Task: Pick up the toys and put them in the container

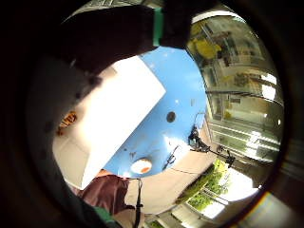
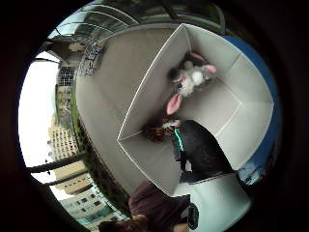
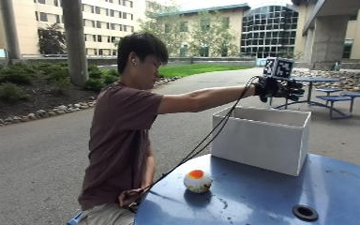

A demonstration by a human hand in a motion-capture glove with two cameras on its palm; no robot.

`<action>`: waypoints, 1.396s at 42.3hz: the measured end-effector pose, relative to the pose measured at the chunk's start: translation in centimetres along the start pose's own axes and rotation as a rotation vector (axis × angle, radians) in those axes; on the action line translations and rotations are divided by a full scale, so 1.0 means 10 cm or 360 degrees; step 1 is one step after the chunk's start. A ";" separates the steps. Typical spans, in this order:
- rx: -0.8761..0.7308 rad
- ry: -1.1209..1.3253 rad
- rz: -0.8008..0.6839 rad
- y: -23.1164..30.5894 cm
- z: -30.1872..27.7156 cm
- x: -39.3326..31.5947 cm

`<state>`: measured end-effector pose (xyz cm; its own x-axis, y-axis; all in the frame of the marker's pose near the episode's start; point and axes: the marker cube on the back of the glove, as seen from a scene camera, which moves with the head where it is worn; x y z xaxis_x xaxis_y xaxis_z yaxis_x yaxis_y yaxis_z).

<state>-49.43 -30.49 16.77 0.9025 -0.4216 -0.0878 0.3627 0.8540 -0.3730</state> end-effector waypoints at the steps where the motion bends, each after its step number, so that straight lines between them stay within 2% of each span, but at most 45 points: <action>1: 0.0001 0.0005 0.0001 0.01 0.00 0.01; 11: 0.0022 0.0134 0.0039 0.42 -0.21 0.36; 20: 0.0088 0.0159 0.0110 1.26 -0.45 0.86; 27: 0.0073 0.0113 0.0248 2.02 -0.29 1.19; 32: 0.0017 0.0069 0.0287 2.65 0.24 1.56; 35: 0.0009 0.0077 0.0419 2.91 0.65 1.78; 42: 0.0090 0.0055 -0.0108 3.40 1.79 1.94; 44: 0.0109 0.0024 -0.0127 3.45 2.17 1.91; 48: 0.0135 -0.0065 -0.0017 3.47 2.80 1.89; 51: 0.0071 -0.0121 0.0035 3.49 3.14 1.90; 55: -0.0046 -0.0102 0.0056 3.50 3.37 1.94; 59: 0.0044 -0.0030 0.0050 3.46 3.42 1.99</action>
<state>-10.95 1.12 33.70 0.9177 -0.3888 -0.0817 0.3401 0.8751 -0.3444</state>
